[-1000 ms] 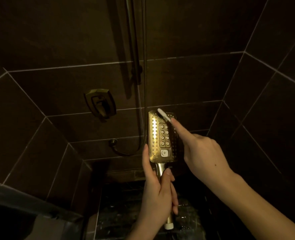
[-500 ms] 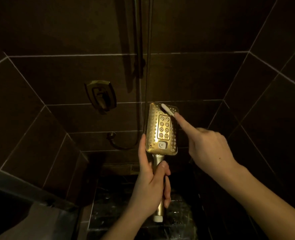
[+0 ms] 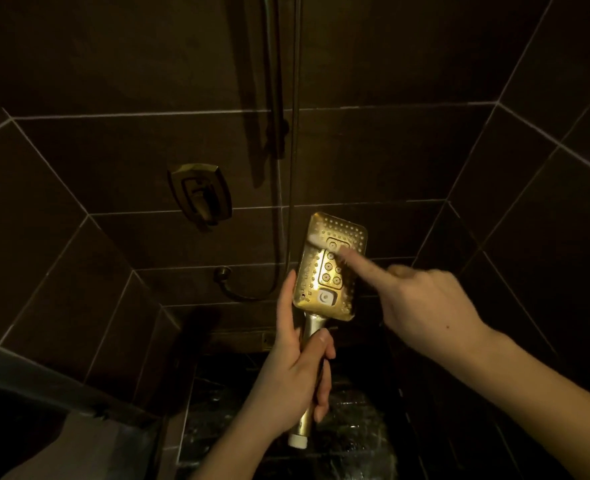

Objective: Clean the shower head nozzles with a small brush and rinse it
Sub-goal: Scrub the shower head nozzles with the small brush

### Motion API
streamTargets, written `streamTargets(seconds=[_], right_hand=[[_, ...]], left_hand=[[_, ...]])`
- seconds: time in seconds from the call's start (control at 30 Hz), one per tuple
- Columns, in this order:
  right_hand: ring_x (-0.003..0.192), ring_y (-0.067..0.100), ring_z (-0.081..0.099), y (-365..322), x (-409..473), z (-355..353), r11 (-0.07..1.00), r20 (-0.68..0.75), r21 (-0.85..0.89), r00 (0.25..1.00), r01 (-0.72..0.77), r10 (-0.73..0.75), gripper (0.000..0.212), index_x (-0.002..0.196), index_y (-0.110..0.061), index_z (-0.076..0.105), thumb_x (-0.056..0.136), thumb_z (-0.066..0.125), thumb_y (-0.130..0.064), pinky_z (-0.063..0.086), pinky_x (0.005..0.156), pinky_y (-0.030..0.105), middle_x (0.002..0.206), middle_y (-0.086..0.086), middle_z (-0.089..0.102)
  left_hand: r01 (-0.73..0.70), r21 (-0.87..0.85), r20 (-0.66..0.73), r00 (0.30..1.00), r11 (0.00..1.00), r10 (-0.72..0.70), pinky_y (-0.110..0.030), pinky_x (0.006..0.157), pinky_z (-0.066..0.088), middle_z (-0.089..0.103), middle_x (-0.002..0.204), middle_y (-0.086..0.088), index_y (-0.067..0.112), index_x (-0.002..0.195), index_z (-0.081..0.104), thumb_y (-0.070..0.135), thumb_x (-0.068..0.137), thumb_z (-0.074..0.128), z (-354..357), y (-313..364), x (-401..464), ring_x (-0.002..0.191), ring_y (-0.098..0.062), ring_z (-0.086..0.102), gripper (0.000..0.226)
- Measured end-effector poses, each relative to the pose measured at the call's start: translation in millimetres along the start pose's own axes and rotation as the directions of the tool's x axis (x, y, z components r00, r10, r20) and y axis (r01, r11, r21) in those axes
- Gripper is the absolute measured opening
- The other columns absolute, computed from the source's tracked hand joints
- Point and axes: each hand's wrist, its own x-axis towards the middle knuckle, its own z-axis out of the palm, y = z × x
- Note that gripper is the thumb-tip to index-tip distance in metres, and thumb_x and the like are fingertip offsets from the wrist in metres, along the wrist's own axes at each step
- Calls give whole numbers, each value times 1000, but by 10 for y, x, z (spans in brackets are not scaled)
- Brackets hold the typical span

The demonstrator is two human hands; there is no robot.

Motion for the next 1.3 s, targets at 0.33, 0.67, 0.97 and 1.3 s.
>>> streamTargets(seconds=[0.33, 0.67, 0.97, 1.3], right_hand=[[34, 4, 28, 117, -199, 49, 999, 9, 16, 999, 40, -40, 79, 155, -30, 22, 84, 55, -17, 27, 29, 21, 56, -7, 42], [35, 5, 26, 231, -262, 66, 999, -12, 20, 999, -49, 50, 89, 153, -31, 26, 78, 69, -10, 19, 33, 19, 58, -5, 46], [36, 6, 30, 118, -371, 169, 996, 36, 84, 999, 12, -15, 89, 154, -34, 22, 79, 66, -14, 25, 32, 21, 58, -5, 47], [42, 5, 44, 288, -266, 199, 942, -109, 214, 951, -260, 288, 79, 155, -33, 21, 89, 58, -8, 44, 37, 29, 58, -8, 49]], left_hand=[[21, 144, 92, 995, 989, -34, -28, 39, 47, 61, 94, -12, 85, 131, -2, 21, 107, 43, -195, 123, 47, 46, -20, 51, 82], [35, 203, 144, 987, 978, -65, -28, 38, 47, 60, 94, -12, 88, 128, 0, 21, 108, 41, -161, 146, 80, 46, -20, 51, 80], [33, 199, 149, 987, 979, -63, -28, 39, 47, 59, 94, -12, 92, 122, 3, 20, 108, 42, -97, 172, 116, 46, -19, 51, 83], [60, 210, 164, 982, 976, -96, -31, 42, 47, 63, 97, -12, 91, 122, 6, 20, 108, 43, -46, 134, 121, 49, -22, 54, 81]])
